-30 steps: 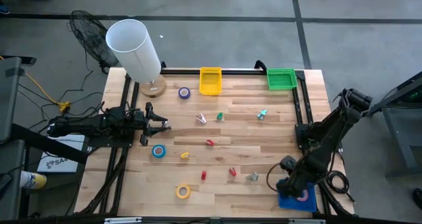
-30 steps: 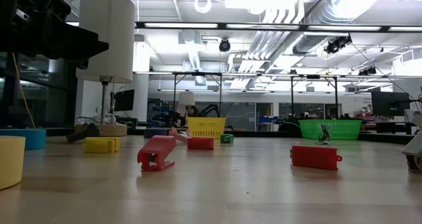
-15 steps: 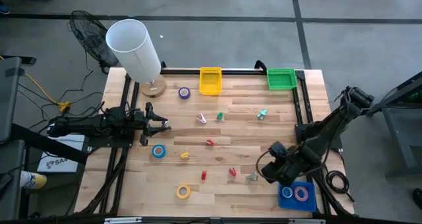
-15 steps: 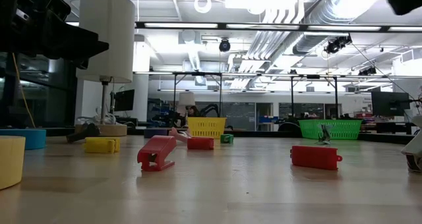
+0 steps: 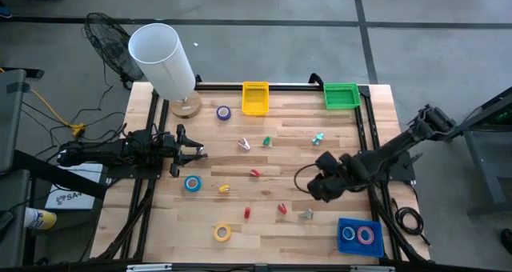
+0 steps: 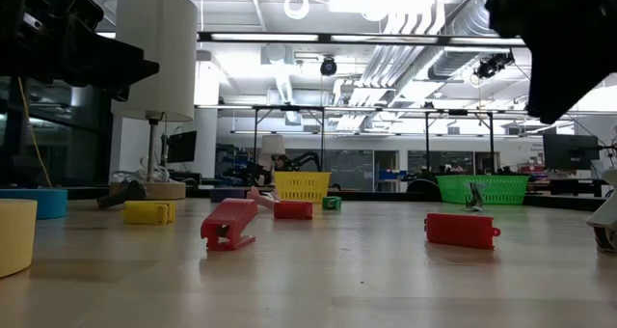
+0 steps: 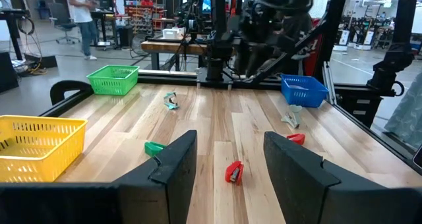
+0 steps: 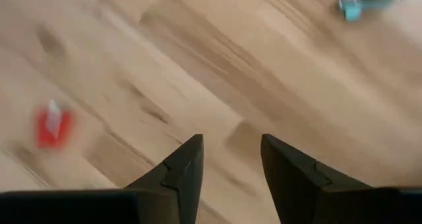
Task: Pick and place Stapler, Stapler remover, tape
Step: Put the blue staple remover into the green bin
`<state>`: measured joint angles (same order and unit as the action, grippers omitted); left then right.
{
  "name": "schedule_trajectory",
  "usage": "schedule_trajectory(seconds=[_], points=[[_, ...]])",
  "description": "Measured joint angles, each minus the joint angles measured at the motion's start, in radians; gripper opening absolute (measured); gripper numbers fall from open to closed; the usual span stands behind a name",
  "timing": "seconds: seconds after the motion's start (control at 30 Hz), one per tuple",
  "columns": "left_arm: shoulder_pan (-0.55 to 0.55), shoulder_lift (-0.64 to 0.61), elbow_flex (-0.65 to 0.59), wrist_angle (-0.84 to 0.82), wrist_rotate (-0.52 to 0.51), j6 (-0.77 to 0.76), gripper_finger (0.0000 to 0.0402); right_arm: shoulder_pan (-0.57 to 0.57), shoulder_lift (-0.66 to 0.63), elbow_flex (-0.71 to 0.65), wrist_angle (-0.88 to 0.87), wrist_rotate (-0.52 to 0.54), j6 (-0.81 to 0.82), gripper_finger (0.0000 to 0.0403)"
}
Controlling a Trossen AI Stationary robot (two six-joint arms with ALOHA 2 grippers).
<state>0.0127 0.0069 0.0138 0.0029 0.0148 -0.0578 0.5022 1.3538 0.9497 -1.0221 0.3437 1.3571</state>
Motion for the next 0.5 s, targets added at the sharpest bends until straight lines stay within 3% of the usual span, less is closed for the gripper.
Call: schedule_trajectory(seconds=[0.1,0.2,0.33,0.5], points=[[0.0,0.0,0.0,0.0,0.0,0.0,0.0175,-0.038,0.0,0.0,-0.022,-0.019,-0.298,0.0144],[0.0,0.0,0.0,0.0,0.0,0.0,0.0175,-0.074,0.0,0.0,-0.059,0.07,-0.53,0.0151],[0.0,0.0,0.0,0.0,0.0,0.0,0.0175,-0.149,0.0,-0.031,-0.073,0.153,-0.749,0.0172],[0.0,0.0,0.0,0.0,0.0,0.0,0.0175,-0.277,0.0,-0.119,-0.057,0.088,-0.945,0.0207]])
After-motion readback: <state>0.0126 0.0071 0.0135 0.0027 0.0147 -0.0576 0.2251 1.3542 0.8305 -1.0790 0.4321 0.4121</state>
